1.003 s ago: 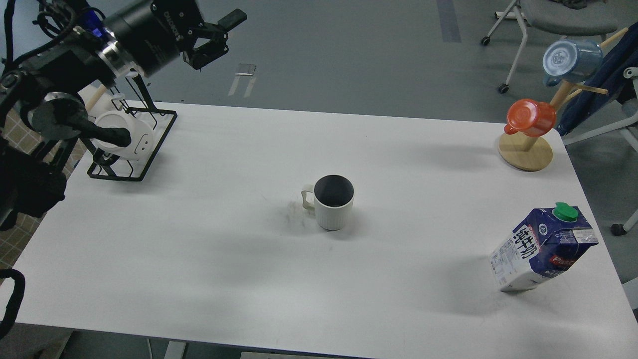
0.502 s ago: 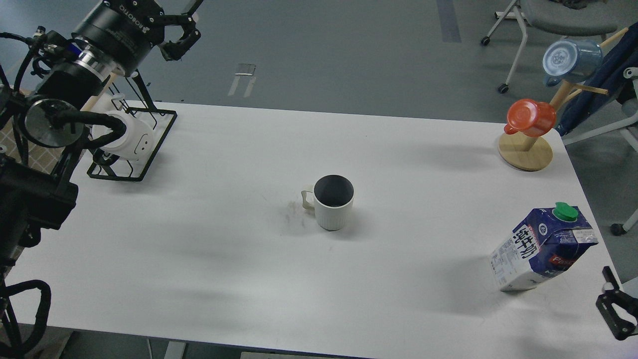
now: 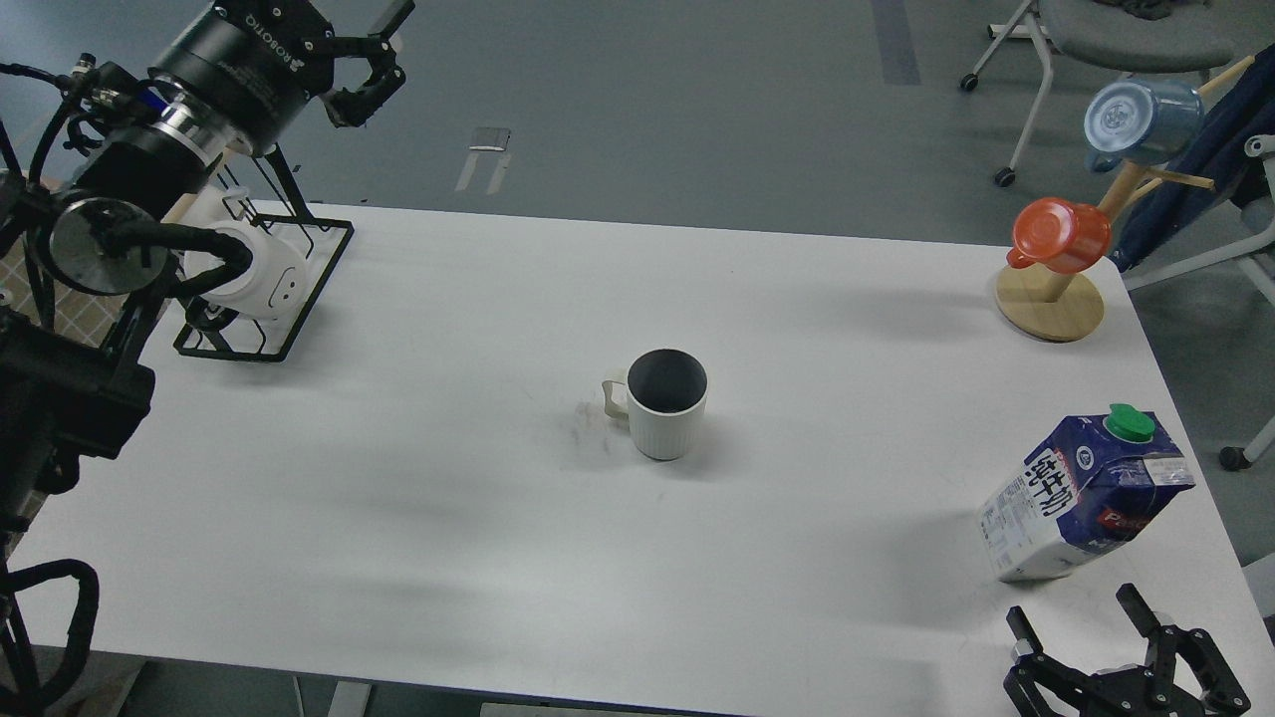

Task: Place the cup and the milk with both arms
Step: 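Move the right gripper up to the milk carton and grasp it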

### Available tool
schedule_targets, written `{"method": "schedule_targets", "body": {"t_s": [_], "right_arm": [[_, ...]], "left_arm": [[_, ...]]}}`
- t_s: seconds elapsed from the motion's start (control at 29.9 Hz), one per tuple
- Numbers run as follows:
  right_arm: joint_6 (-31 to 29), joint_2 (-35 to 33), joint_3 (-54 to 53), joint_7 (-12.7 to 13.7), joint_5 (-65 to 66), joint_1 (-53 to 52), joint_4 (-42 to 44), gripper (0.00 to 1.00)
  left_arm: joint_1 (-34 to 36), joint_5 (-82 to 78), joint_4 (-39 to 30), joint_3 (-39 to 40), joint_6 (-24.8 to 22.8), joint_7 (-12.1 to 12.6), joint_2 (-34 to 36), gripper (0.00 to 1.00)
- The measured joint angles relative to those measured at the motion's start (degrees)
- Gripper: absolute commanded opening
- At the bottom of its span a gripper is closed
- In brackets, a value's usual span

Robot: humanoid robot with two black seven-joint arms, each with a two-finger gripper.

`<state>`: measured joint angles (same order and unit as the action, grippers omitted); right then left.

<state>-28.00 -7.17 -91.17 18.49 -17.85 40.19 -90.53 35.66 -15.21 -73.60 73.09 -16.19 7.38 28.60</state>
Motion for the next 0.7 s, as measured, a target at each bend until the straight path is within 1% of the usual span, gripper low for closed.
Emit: {"method": "schedule_targets", "body": {"t_s": [0.3,0.37,0.47,0.7], "right_arm": [[0.0,0.25,-3.57,-0.66,0.03,-0.81,-0.27,0.96],[0.0,0.45,-4.24,-0.79,0.03,-1.29,-0.12,0.91],[0.0,0.93,-4.45,-0.81,0.03,-2.9,0.22,0.9],[0.0,2.27,-3.87,-0.74,0.19,-6.19,0.62,0.89]], "left_arm": [[-0.15,-0.08,-0.93,0.14,0.08,0.17,0.33,0.98],[-0.15,-0.08,-1.23,0.14,0.08,0.17,0.5,0.98],[-0.15,-0.08,-1.74,0.06,0.0,0.26,0.56,0.98],[-0.22,-0.09,-1.98,-0.09,-0.06,2.48,0.72,0.98]]}}
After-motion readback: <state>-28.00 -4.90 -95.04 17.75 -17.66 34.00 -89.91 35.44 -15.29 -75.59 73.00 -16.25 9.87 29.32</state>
